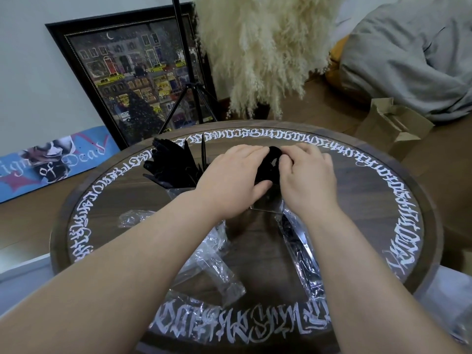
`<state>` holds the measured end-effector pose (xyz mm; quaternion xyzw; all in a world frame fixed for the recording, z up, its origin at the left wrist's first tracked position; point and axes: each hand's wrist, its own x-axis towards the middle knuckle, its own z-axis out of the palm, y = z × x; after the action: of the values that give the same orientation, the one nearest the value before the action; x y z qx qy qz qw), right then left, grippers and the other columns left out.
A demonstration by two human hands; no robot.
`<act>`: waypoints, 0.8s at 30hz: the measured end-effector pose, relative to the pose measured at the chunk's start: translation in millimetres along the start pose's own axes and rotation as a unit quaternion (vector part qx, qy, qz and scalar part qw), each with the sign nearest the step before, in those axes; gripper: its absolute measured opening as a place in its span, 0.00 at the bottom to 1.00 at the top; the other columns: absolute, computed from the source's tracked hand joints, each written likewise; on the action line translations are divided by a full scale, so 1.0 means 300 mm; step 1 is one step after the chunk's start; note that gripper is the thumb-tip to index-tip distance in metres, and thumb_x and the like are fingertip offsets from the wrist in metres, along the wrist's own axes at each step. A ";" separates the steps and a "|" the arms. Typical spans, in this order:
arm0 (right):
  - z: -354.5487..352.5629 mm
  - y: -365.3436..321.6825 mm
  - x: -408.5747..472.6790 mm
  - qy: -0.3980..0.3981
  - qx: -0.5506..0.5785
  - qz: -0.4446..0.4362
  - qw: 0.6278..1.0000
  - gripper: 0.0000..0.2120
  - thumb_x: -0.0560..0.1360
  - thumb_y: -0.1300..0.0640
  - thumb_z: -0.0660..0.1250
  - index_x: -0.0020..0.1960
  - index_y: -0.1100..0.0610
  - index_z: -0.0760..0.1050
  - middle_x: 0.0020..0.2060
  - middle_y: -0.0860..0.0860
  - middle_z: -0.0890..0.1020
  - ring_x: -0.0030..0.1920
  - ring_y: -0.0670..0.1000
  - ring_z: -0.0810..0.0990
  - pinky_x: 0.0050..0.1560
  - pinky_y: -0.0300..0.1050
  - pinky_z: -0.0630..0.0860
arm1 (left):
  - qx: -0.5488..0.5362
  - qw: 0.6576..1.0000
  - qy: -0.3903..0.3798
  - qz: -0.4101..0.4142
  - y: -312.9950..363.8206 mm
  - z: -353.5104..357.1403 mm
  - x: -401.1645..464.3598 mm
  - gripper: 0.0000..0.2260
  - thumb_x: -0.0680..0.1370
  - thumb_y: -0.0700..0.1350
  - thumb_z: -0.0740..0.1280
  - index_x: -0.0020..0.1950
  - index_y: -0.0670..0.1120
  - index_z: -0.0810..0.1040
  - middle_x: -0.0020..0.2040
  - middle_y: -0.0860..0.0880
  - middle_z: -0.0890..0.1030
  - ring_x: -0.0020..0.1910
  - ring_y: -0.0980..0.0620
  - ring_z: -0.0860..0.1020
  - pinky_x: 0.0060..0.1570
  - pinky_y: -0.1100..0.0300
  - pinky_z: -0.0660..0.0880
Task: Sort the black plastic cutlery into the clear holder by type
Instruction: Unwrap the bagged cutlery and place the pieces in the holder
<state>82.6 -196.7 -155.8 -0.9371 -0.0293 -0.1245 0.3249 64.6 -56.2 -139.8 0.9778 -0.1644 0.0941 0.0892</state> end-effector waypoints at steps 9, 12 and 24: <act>-0.011 0.004 -0.011 -0.088 -0.002 -0.047 0.995 0.20 0.80 0.56 0.53 0.69 0.46 0.70 0.72 0.47 0.64 0.70 0.54 0.57 0.70 0.50 0.59 | -0.004 1.000 0.008 -0.006 0.005 -0.005 -0.007 0.28 0.77 0.54 0.66 0.74 0.47 0.63 0.71 0.52 0.68 0.71 0.52 0.64 0.67 0.62 0.59; -0.043 0.005 -0.011 -0.024 0.038 -0.069 0.997 0.20 0.79 0.59 0.55 0.68 0.48 0.72 0.71 0.49 0.68 0.70 0.55 0.61 0.67 0.42 0.56 | 0.004 1.000 0.024 0.000 0.014 -0.016 -0.023 0.28 0.77 0.53 0.66 0.74 0.46 0.64 0.72 0.50 0.68 0.72 0.51 0.62 0.69 0.62 0.56; -0.157 0.150 -0.132 -0.073 -0.025 -0.001 0.997 0.04 0.73 0.56 0.66 0.48 0.51 0.75 0.44 0.48 0.78 0.48 0.51 0.76 0.45 0.41 0.66 | -0.030 0.996 0.077 0.040 0.137 0.074 -0.204 0.19 0.74 0.53 0.62 0.59 0.45 0.79 0.59 0.48 0.79 0.57 0.44 0.76 0.55 0.47 0.75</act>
<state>40.3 -260.2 -157.2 -0.9515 -0.0505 -0.0568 0.2980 -2.8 -80.2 -168.4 0.9572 -0.1989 0.1674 0.1275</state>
